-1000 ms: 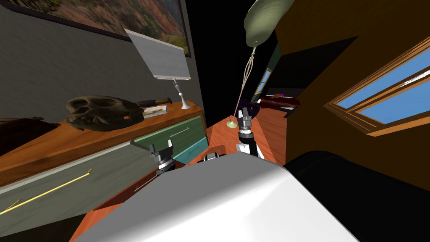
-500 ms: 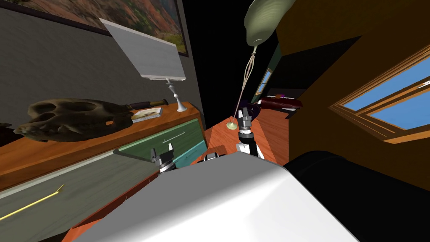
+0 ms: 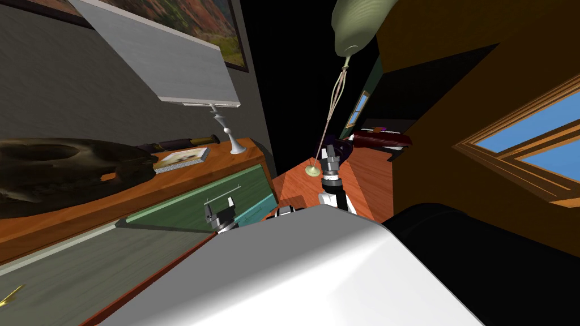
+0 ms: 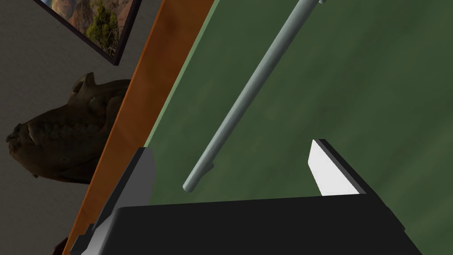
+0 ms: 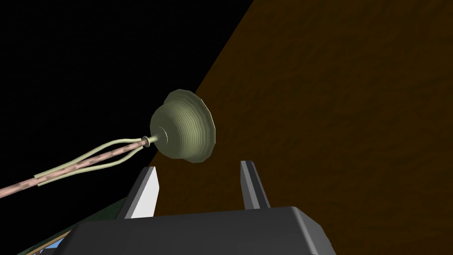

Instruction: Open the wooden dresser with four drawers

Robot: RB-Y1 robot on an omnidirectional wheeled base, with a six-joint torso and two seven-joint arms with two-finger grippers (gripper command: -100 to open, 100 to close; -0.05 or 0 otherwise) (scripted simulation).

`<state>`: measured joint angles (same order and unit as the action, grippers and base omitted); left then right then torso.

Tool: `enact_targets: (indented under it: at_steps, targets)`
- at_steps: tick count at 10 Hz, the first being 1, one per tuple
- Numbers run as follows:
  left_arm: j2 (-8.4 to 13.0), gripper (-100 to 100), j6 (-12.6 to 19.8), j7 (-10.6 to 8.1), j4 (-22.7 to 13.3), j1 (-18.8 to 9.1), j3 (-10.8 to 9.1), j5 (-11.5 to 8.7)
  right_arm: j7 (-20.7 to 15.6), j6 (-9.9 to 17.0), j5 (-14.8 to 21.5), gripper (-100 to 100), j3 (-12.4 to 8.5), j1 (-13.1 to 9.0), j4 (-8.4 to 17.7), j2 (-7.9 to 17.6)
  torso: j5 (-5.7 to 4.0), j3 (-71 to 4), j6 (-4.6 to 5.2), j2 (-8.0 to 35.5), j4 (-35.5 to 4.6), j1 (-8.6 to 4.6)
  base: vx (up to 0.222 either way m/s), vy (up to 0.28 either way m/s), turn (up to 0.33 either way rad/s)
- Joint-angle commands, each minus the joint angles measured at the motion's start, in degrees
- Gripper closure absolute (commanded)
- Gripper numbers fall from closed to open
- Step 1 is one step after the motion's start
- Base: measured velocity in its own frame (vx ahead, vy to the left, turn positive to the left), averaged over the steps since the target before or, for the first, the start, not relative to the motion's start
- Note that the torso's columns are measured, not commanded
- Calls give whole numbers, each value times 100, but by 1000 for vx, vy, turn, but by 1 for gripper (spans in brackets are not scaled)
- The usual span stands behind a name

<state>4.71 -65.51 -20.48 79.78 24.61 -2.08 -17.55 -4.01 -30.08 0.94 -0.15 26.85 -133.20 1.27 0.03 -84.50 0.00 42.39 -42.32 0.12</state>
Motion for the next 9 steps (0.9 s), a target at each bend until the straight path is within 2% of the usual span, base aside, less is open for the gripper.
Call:
enact_targets:
  at_steps: [1, 4, 6, 7, 9]
  targets:
    - [34, -100, 171, 8, 151, -15, -37, -34, 0, 0, 0, 0, 0, -1, 0, 0, 1, 4, 0, 8, -2, 4, 17, -10, 12]
    - [111, -100, 526, 39, 474, -41, -107, -95, 0, 0, 0, 0, 0, -1, 0, 0, -3, -7, 0, -11, 3, -12, 17, -8, 13]
    - [100, -100, 528, 46, 486, -23, -94, -89, 0, 0, 0, 0, 0, -1, 0, 0, -7, -10, 3, -15, -1, -10, 3, -8, 10]
    - [73, 100, 348, 23, 312, -28, -72, -64, 0, 0, 0, 0, 0, -1, 0, 0, -5, -11, 4, -17, 1, -8, -11, 6, -22]
    - [34, 100, 171, 8, 151, -15, -37, -34, 0, 0, 0, 0, 0, -1, 0, 0, 13, -8, 9, -21, 12, 2, -16, 12, -11]
